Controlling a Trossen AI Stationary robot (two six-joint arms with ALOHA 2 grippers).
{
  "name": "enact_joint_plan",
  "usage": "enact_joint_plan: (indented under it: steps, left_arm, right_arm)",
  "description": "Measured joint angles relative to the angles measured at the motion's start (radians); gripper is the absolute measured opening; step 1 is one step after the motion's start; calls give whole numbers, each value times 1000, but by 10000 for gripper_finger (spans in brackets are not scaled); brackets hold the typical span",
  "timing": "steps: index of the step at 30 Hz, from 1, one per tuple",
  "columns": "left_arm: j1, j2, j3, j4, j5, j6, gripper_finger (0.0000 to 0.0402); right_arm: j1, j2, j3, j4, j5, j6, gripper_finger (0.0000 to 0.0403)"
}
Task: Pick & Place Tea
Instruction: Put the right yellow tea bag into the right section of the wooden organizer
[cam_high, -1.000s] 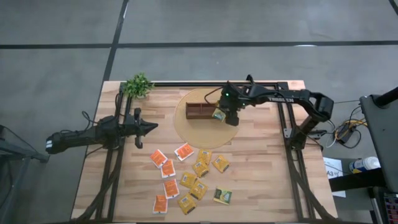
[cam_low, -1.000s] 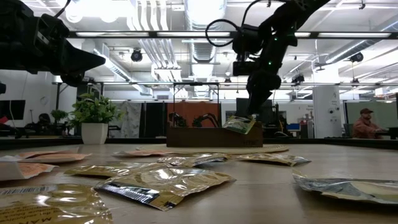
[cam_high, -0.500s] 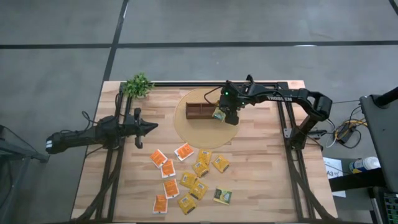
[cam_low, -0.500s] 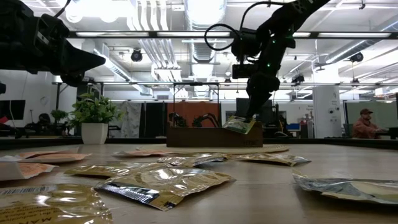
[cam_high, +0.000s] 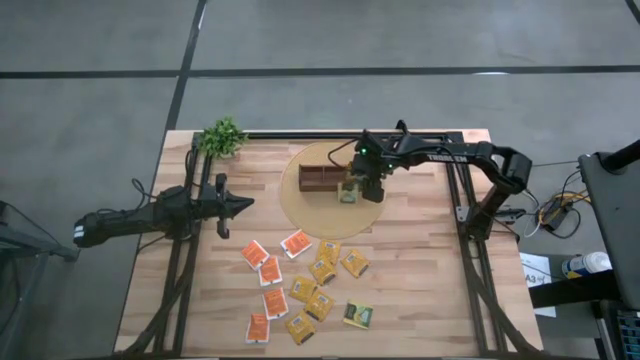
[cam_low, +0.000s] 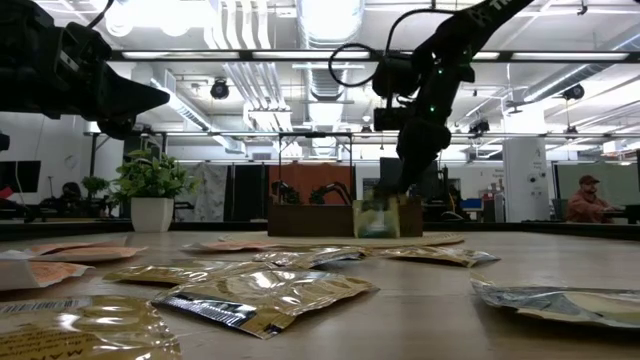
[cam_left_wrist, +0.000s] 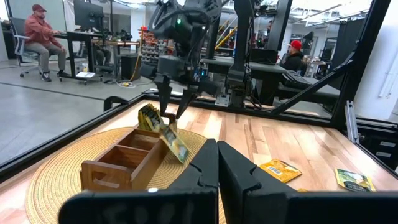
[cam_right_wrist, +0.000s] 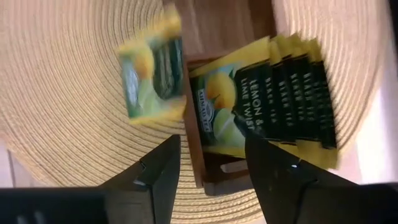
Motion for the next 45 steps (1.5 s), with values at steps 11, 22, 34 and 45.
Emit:
enact_joint_plan:
  steps: [11, 22, 34, 45]
  left_arm:
    - [0, 0, 0, 0, 0, 0, 0]
    - [0, 0, 0, 0, 0, 0, 0]
    - [0, 0, 0, 1, 0, 0, 0]
    - [0, 0, 0, 1, 0, 0, 0]
  right_arm:
    - [6, 10, 5, -10, -40, -25, 161]
    - [13, 40, 68, 10, -135, -73, 146]
    - [22, 95, 85, 9, -139, -112, 132]
    - [26, 108, 85, 15, -159, -128, 111]
